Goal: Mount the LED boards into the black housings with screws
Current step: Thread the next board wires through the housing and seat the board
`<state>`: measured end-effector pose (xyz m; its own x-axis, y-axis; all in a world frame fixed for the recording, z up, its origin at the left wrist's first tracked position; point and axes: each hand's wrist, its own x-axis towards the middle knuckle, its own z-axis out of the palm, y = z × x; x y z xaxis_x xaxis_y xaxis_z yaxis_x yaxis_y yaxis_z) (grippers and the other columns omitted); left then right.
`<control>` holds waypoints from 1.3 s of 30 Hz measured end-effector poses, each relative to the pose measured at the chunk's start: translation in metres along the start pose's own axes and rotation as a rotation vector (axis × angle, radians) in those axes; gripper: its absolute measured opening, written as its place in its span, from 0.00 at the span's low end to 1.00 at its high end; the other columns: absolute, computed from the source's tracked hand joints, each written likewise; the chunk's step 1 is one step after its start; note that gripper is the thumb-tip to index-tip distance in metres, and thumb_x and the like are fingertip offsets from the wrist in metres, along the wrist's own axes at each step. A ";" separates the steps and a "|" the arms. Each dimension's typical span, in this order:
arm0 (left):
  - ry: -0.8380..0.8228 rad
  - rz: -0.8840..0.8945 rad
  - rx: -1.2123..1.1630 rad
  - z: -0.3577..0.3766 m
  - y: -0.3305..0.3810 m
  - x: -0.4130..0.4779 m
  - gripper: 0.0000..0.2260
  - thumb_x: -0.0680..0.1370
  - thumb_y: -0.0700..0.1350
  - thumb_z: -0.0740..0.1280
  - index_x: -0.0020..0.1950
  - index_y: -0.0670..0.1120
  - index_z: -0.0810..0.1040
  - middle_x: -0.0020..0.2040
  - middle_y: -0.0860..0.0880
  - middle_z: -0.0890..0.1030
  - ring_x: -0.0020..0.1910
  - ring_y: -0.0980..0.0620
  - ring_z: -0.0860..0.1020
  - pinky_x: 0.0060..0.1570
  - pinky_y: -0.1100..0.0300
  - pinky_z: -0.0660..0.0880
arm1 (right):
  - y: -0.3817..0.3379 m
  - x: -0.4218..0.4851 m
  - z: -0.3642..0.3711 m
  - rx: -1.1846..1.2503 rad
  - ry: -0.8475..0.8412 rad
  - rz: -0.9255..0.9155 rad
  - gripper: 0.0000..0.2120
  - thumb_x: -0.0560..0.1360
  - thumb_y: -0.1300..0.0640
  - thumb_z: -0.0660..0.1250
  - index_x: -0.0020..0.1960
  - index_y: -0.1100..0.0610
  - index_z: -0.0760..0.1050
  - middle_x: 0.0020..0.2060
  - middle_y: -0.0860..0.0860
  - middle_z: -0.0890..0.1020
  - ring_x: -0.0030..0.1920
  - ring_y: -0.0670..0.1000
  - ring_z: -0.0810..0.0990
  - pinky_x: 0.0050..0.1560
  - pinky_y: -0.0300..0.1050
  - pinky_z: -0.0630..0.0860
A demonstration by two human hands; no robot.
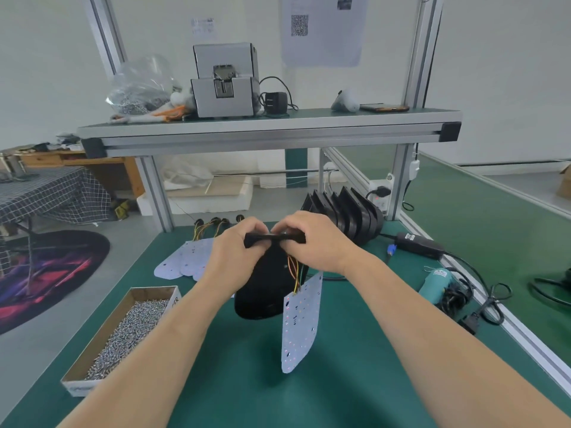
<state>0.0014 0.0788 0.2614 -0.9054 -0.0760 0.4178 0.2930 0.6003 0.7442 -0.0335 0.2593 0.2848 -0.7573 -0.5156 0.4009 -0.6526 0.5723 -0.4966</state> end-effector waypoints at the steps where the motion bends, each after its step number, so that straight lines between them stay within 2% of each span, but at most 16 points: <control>1: -0.001 0.006 0.010 0.001 0.000 -0.001 0.07 0.77 0.41 0.70 0.43 0.53 0.78 0.41 0.61 0.80 0.41 0.63 0.75 0.37 0.71 0.68 | 0.000 0.000 0.002 0.000 0.014 -0.001 0.11 0.75 0.61 0.70 0.57 0.55 0.82 0.46 0.51 0.81 0.48 0.49 0.78 0.52 0.42 0.72; 3: 0.001 0.002 0.017 0.002 0.001 -0.003 0.07 0.77 0.41 0.70 0.43 0.53 0.78 0.41 0.60 0.80 0.42 0.60 0.75 0.39 0.65 0.70 | -0.001 0.001 0.005 -0.001 0.039 0.015 0.09 0.74 0.62 0.71 0.53 0.55 0.82 0.40 0.48 0.77 0.42 0.48 0.75 0.45 0.42 0.68; 5: 0.011 -0.004 0.014 0.002 0.000 -0.006 0.07 0.77 0.41 0.70 0.43 0.53 0.78 0.40 0.58 0.80 0.42 0.58 0.76 0.39 0.61 0.71 | -0.002 0.001 0.009 -0.012 0.076 0.041 0.08 0.73 0.63 0.70 0.51 0.55 0.82 0.37 0.46 0.75 0.40 0.48 0.74 0.43 0.44 0.68; 8: 0.021 0.006 0.021 0.002 -0.002 -0.009 0.07 0.76 0.41 0.70 0.43 0.53 0.78 0.39 0.57 0.80 0.40 0.58 0.75 0.38 0.60 0.69 | -0.007 -0.001 0.018 -0.052 0.110 0.073 0.09 0.71 0.64 0.69 0.49 0.53 0.79 0.38 0.46 0.75 0.44 0.54 0.76 0.45 0.50 0.74; 11: 0.026 -0.019 0.015 0.004 -0.005 -0.014 0.07 0.76 0.41 0.70 0.44 0.53 0.77 0.38 0.56 0.80 0.39 0.56 0.76 0.38 0.57 0.72 | -0.011 -0.002 0.024 -0.133 0.097 0.077 0.08 0.70 0.62 0.67 0.47 0.52 0.75 0.39 0.45 0.74 0.45 0.55 0.76 0.48 0.52 0.75; 13: 0.024 -0.040 0.014 0.005 -0.007 -0.017 0.08 0.76 0.41 0.69 0.44 0.54 0.77 0.38 0.57 0.80 0.40 0.56 0.77 0.41 0.55 0.73 | -0.014 -0.002 0.024 -0.181 0.070 0.056 0.08 0.69 0.61 0.66 0.46 0.51 0.73 0.40 0.46 0.76 0.45 0.56 0.76 0.46 0.51 0.74; 18: 0.014 -0.001 -0.002 0.007 -0.009 -0.025 0.11 0.76 0.39 0.70 0.44 0.57 0.79 0.40 0.63 0.81 0.43 0.63 0.77 0.40 0.64 0.69 | -0.017 -0.004 0.025 -0.369 0.003 -0.091 0.11 0.70 0.60 0.66 0.44 0.49 0.65 0.40 0.48 0.78 0.44 0.58 0.76 0.40 0.49 0.69; 21: 0.027 -0.002 -0.003 0.012 -0.011 -0.028 0.13 0.75 0.38 0.70 0.41 0.57 0.78 0.39 0.62 0.81 0.41 0.62 0.77 0.38 0.68 0.69 | -0.018 -0.001 0.028 -0.373 -0.040 -0.038 0.09 0.70 0.61 0.66 0.45 0.51 0.68 0.44 0.50 0.78 0.46 0.58 0.76 0.41 0.49 0.69; 23: 0.061 -0.019 0.003 0.016 -0.014 -0.031 0.11 0.75 0.39 0.71 0.42 0.56 0.78 0.39 0.60 0.81 0.40 0.61 0.77 0.37 0.67 0.68 | -0.016 0.000 0.029 -0.310 -0.055 0.017 0.07 0.71 0.61 0.67 0.46 0.52 0.72 0.45 0.50 0.74 0.47 0.57 0.77 0.42 0.49 0.69; 25: 0.090 -0.037 -0.004 0.017 -0.016 -0.030 0.10 0.75 0.41 0.71 0.44 0.57 0.77 0.39 0.61 0.80 0.41 0.61 0.76 0.35 0.68 0.67 | -0.006 0.001 0.027 -0.147 -0.056 0.067 0.06 0.73 0.61 0.70 0.49 0.54 0.78 0.48 0.50 0.74 0.50 0.55 0.78 0.49 0.47 0.72; 27: 0.110 -0.088 -0.041 0.015 -0.020 -0.028 0.10 0.75 0.42 0.71 0.45 0.59 0.77 0.39 0.62 0.80 0.40 0.63 0.76 0.35 0.66 0.67 | 0.006 -0.006 0.019 0.155 -0.077 0.133 0.12 0.74 0.60 0.73 0.57 0.53 0.80 0.56 0.48 0.77 0.59 0.47 0.77 0.61 0.40 0.71; 29: 0.135 -0.185 -0.153 0.013 -0.026 -0.027 0.10 0.75 0.43 0.72 0.43 0.59 0.79 0.37 0.60 0.81 0.37 0.60 0.76 0.37 0.61 0.69 | 0.015 -0.023 0.012 0.428 0.001 0.171 0.14 0.75 0.57 0.72 0.59 0.47 0.79 0.59 0.39 0.77 0.62 0.38 0.74 0.66 0.38 0.68; 31: 0.152 -0.259 -0.278 0.012 -0.031 -0.026 0.11 0.74 0.42 0.73 0.40 0.60 0.80 0.34 0.57 0.80 0.38 0.53 0.76 0.42 0.56 0.70 | 0.024 -0.042 0.013 0.465 0.114 0.181 0.12 0.74 0.53 0.68 0.56 0.43 0.80 0.53 0.34 0.77 0.57 0.38 0.73 0.61 0.38 0.70; 33: 0.162 -0.288 -0.323 0.010 -0.034 -0.026 0.12 0.74 0.41 0.73 0.40 0.59 0.80 0.33 0.58 0.80 0.38 0.51 0.76 0.43 0.54 0.71 | 0.030 -0.061 0.022 0.455 0.087 0.201 0.13 0.72 0.51 0.66 0.55 0.43 0.81 0.51 0.38 0.78 0.55 0.45 0.73 0.57 0.40 0.71; 37: 0.179 -0.309 -0.386 0.012 -0.036 -0.026 0.12 0.74 0.39 0.73 0.40 0.58 0.81 0.35 0.56 0.82 0.40 0.51 0.78 0.45 0.55 0.73 | 0.037 -0.075 0.038 0.406 -0.058 0.231 0.17 0.73 0.48 0.74 0.59 0.36 0.74 0.56 0.44 0.77 0.46 0.44 0.74 0.48 0.36 0.72; 39: 0.180 -0.310 -0.392 0.014 -0.034 -0.028 0.13 0.74 0.38 0.72 0.39 0.58 0.81 0.34 0.56 0.82 0.39 0.53 0.78 0.43 0.57 0.73 | 0.036 -0.071 0.039 0.371 -0.034 0.245 0.17 0.72 0.49 0.77 0.54 0.38 0.72 0.50 0.45 0.79 0.38 0.43 0.73 0.43 0.36 0.73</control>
<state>0.0125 0.0715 0.2168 -0.9106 -0.3592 0.2046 0.1441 0.1881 0.9715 -0.0019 0.2921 0.2086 -0.8831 -0.4173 0.2143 -0.3954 0.4163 -0.8188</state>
